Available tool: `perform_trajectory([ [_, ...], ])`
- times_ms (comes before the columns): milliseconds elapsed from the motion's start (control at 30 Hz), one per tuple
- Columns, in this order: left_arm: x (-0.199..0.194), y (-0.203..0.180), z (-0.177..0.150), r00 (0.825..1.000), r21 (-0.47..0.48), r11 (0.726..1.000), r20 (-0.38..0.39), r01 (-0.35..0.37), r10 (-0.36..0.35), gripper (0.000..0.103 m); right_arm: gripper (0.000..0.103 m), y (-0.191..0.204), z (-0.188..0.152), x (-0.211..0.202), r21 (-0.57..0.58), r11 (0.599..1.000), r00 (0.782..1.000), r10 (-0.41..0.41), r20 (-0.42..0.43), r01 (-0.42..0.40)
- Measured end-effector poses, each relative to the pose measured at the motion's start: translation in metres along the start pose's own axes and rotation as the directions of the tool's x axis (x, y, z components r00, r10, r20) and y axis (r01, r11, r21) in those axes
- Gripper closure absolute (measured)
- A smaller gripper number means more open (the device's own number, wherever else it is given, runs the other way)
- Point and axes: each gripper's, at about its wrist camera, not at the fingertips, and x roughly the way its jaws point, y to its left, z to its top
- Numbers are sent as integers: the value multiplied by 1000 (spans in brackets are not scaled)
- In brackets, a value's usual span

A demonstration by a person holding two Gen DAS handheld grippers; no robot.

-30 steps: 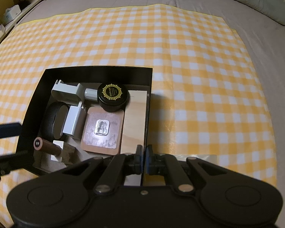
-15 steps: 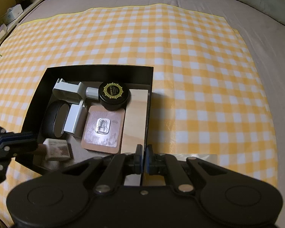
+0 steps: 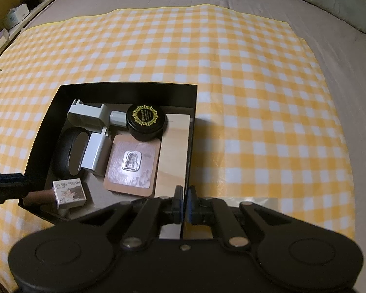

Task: Organize rigid objects
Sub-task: 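Open the left tool to release the lipstick and withdraw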

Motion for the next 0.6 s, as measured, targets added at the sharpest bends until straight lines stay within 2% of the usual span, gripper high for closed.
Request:
perform_trajectory([
  [200,-8,2,-10,1000,35,999,-26,6,-5,98,99,0,-1,0,-2,1000,1000,1,-2,-1],
  [367,2,2,-15,997,81,997,-73,-10,16,98,99,0,-1,0,-6,1000,1000,0,-3,0],
  [600,17,-2,-10,996,125,992,-89,-4,15,99,99,0,-1,0,-6,1000,1000,6,-5,-6],
])
